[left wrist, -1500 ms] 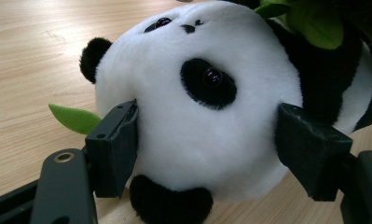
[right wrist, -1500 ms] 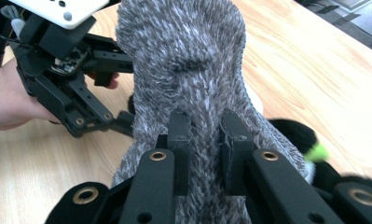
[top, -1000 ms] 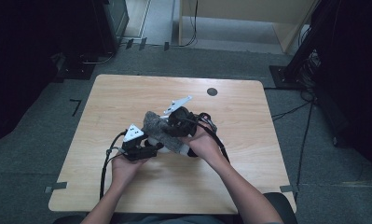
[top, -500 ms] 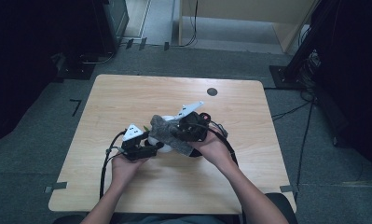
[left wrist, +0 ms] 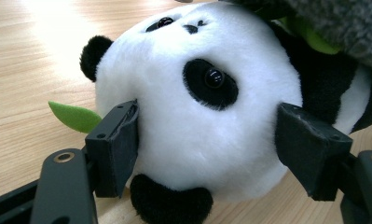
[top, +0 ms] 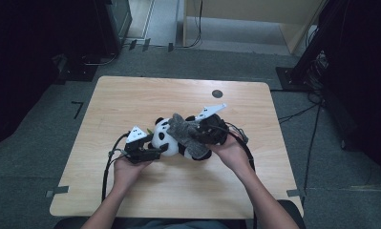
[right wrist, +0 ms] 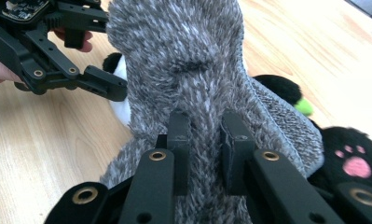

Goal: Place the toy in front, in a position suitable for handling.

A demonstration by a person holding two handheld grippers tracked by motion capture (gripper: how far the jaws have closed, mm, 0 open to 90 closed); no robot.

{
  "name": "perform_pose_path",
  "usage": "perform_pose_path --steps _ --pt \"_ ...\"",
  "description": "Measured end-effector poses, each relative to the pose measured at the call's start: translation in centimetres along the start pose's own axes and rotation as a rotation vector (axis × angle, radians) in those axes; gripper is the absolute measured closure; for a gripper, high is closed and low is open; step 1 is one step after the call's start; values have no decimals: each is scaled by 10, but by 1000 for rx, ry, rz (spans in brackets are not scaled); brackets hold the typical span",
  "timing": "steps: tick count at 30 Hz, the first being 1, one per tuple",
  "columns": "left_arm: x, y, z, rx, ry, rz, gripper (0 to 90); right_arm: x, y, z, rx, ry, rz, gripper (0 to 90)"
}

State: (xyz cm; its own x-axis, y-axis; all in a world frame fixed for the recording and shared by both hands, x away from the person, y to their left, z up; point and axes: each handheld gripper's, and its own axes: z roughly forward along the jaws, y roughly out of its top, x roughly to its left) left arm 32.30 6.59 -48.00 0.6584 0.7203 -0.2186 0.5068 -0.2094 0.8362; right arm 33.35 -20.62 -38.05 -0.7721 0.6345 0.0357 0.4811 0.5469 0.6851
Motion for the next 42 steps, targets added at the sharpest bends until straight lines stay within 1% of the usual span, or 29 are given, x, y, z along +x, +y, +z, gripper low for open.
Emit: perform_pose_path --steps 5,9,14,17,19,23,24,27,30,37,39,42 --pt "0 0 0 0 -2 -1 258 -6 -4 -8 -13 -9 23 780" --pt "0 0 0 2 -2 2 259 -13 -8 -19 -52 -14 53 781" --pt "0 1 0 10 -3 6 261 -22 -15 -36 -97 -32 95 783" --pt "0 2 0 15 -3 5 261 -27 -20 -44 -116 -45 116 783" --pt "1 3 0 16 -6 1 261 -30 -23 -49 -123 -66 125 784" --pt "1 3 0 20 -8 1 262 -38 -31 -61 -139 -90 163 784" --pt "2 4 0 21 -10 1 263 -40 -33 -62 -142 -97 164 783" --pt "2 4 1 22 -11 3 263 -47 -41 -61 -146 -105 188 783" --pt "2 4 0 25 -12 6 262 -52 -48 -53 -138 -83 222 783" --pt "2 4 1 23 -12 5 261 -50 -58 -33 -112 -36 206 782" --pt "2 4 1 25 -10 9 261 -50 -62 -28 -112 -15 210 782" --pt "2 4 1 27 -9 12 261 -51 -68 -21 -103 2 222 781"
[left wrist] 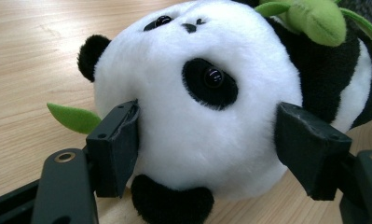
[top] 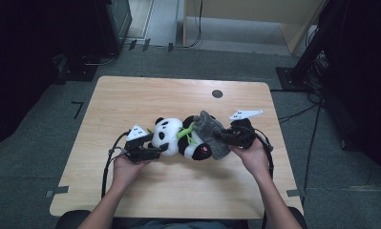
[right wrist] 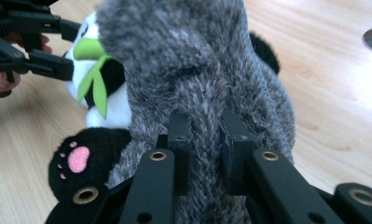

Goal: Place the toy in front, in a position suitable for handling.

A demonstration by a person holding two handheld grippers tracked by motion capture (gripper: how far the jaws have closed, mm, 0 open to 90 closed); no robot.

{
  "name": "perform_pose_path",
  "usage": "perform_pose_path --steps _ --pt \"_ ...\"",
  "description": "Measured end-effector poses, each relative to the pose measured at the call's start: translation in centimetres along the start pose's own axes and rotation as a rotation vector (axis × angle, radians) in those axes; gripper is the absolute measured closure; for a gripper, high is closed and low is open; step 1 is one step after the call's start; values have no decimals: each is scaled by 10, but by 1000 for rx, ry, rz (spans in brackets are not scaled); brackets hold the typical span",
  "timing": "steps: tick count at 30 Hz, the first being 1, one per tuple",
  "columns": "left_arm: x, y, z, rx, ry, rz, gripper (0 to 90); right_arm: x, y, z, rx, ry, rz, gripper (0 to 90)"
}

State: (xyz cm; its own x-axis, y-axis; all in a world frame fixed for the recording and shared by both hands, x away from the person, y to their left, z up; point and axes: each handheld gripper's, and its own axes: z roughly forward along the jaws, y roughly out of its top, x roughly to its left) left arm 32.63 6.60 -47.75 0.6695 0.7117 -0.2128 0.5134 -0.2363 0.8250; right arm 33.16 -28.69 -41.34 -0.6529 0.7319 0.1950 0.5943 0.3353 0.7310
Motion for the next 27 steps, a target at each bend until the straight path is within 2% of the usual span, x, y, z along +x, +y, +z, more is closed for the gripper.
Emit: perform_pose_path --steps 9,13,18,27 --pt "0 0 0 -1 1 4 261 -3 -16 12 26 7 12 771" --pt "0 0 0 -2 -1 2 261 -7 -23 17 50 4 32 771" --pt "1 0 0 -4 -4 -3 261 -13 -29 23 44 19 60 772" --pt "1 0 1 -6 -6 -8 261 -22 -35 29 90 2 85 781"
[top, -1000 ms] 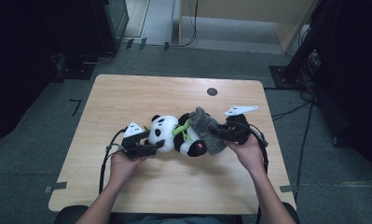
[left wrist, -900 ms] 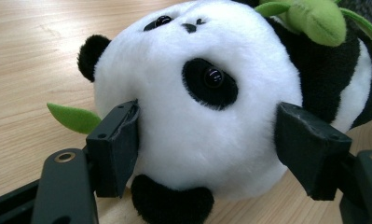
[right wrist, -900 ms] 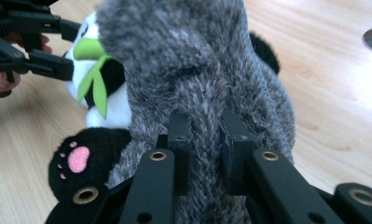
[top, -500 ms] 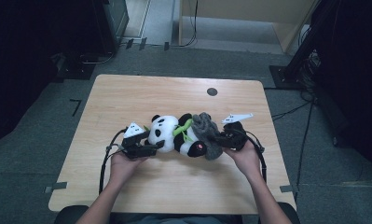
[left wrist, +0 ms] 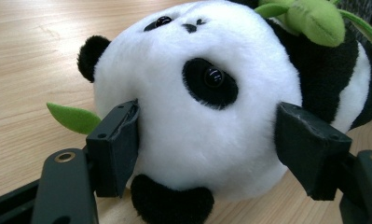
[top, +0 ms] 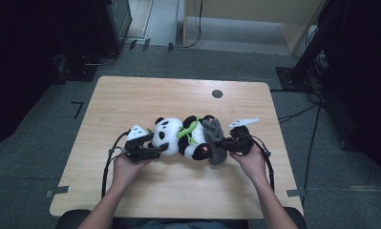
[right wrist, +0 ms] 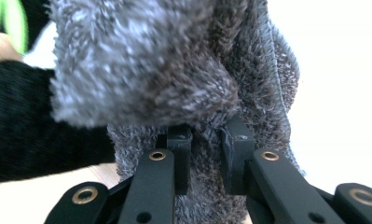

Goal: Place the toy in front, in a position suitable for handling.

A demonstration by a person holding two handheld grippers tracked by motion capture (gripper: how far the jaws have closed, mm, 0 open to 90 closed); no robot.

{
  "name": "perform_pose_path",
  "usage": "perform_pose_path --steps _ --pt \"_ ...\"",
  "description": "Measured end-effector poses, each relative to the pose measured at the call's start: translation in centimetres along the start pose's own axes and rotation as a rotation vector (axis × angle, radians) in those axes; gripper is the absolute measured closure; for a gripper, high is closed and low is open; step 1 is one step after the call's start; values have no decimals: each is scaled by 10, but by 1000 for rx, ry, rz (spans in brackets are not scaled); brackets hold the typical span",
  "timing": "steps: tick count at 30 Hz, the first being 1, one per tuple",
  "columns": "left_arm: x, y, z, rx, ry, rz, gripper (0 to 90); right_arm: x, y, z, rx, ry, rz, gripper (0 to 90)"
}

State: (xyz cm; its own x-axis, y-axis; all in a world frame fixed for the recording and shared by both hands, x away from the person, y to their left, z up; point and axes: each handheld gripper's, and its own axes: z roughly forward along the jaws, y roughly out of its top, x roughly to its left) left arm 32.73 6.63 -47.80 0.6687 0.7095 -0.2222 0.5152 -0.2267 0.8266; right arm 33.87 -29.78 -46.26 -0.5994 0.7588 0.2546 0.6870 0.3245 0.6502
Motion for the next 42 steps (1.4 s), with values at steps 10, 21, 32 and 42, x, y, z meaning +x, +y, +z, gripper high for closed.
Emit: perform_pose_path --steps 10,21,32,42 --pt "0 0 0 0 1 -1 261 -9 -2 -2 48 -57 9 785" --pt "0 0 0 1 3 1 262 -14 2 -26 -39 -58 36 785" --pt "-2 -1 0 0 12 9 263 24 27 -54 -139 4 -97 788" --pt "-3 -2 0 -7 17 0 269 45 45 -43 -135 58 -160 789"
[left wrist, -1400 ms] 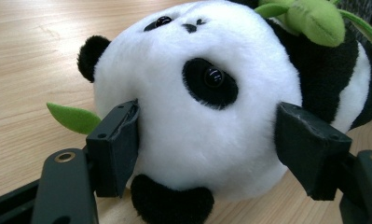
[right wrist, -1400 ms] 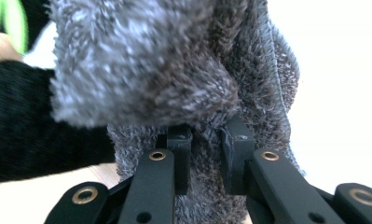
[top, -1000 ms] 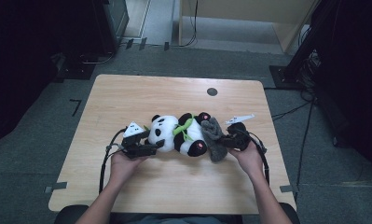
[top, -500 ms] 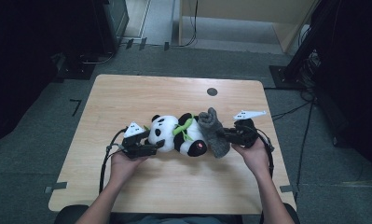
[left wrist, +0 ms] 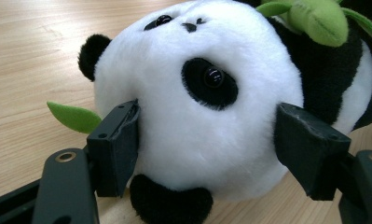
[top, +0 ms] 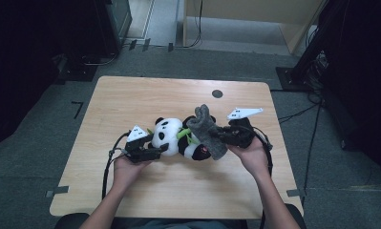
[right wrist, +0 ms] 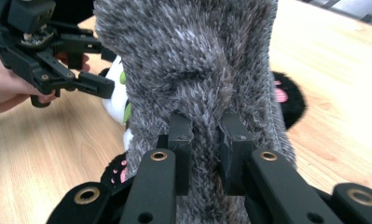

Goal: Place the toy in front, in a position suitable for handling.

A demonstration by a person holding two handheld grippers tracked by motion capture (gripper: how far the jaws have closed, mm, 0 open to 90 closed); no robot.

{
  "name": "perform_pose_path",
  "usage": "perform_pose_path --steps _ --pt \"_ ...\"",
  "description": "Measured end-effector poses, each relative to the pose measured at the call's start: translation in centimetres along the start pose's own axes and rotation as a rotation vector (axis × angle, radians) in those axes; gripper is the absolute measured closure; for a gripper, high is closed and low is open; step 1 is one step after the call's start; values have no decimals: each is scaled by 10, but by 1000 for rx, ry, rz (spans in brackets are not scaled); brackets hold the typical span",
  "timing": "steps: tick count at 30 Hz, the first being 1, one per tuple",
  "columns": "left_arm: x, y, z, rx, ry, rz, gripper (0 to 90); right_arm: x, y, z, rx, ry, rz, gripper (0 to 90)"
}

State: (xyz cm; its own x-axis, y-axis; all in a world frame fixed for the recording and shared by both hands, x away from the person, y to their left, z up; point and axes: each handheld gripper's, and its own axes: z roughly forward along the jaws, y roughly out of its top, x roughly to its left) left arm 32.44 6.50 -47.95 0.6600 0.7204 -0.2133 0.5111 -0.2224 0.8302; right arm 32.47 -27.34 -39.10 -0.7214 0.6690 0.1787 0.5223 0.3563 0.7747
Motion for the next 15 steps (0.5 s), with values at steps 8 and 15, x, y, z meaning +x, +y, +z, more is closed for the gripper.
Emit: perform_pose_path --steps 8,15 --pt "1 0 0 8 -2 7 297 -4 -9 27 82 22 29 791" --pt "0 0 0 15 0 9 302 -5 -13 29 85 26 40 795"
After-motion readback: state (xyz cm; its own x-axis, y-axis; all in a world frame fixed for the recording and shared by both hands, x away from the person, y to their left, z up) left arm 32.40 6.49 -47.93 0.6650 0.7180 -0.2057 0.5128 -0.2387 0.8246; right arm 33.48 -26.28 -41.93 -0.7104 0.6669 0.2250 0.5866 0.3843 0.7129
